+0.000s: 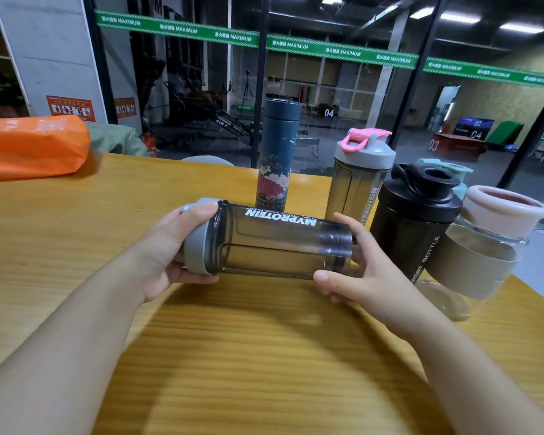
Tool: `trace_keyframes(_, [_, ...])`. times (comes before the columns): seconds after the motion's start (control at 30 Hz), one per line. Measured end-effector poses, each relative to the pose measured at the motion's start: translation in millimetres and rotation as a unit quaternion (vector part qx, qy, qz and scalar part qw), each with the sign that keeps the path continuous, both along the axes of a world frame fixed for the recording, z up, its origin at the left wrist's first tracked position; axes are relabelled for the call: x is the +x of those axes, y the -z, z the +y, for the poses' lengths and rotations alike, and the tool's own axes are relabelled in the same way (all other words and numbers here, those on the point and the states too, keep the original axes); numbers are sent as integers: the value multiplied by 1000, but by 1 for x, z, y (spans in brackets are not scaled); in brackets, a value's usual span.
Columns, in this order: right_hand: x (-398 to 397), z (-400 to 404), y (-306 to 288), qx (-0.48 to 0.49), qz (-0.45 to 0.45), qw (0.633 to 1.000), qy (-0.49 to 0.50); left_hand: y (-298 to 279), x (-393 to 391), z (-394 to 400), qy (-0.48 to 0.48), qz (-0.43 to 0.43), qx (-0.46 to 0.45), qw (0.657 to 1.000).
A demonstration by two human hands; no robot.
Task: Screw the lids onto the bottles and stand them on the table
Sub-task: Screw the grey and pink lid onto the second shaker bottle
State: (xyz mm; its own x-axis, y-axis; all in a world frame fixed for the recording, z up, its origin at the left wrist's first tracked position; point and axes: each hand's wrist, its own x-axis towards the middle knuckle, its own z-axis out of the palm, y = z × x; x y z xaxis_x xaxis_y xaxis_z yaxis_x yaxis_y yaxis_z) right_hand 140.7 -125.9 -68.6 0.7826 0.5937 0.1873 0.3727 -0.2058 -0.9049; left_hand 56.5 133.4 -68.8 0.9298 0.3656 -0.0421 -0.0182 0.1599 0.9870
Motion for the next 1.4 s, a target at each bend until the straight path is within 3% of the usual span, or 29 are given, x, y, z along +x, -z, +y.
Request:
trace_keyframes(0.37, [0, -2, -3, -52, -21, 998, 34, 0, -1, -4, 0, -41, 20, 999])
trace_keyframes(0.57, [2, 1, -1, -73, 41, 994, 72, 0, -1, -6, 11, -71, 50, 996])
trace_keyframes(0.8, [6, 3, 2, -79, 119, 989, 43, 0, -1, -8, 18, -95, 82, 992])
trace_keyframes(0.87, [5, 6, 4, -43, 133, 990, 35, 1, -2, -6, 20, -88, 79, 993])
trace_keyframes(1.07, [-5, 0, 2, 26, -79, 996, 15, 4, -2, -5, 49, -8, -1, 999])
trace_keyframes(1.2, [-5, -2, 3, 74, -109, 991, -7, 2, -3, -4, 51, 9, -36, 998])
trace_keyframes(1.4, [-2, -2, 3, 48, -120, 992, 5, 2, -2, -3, 35, -5, -13, 999])
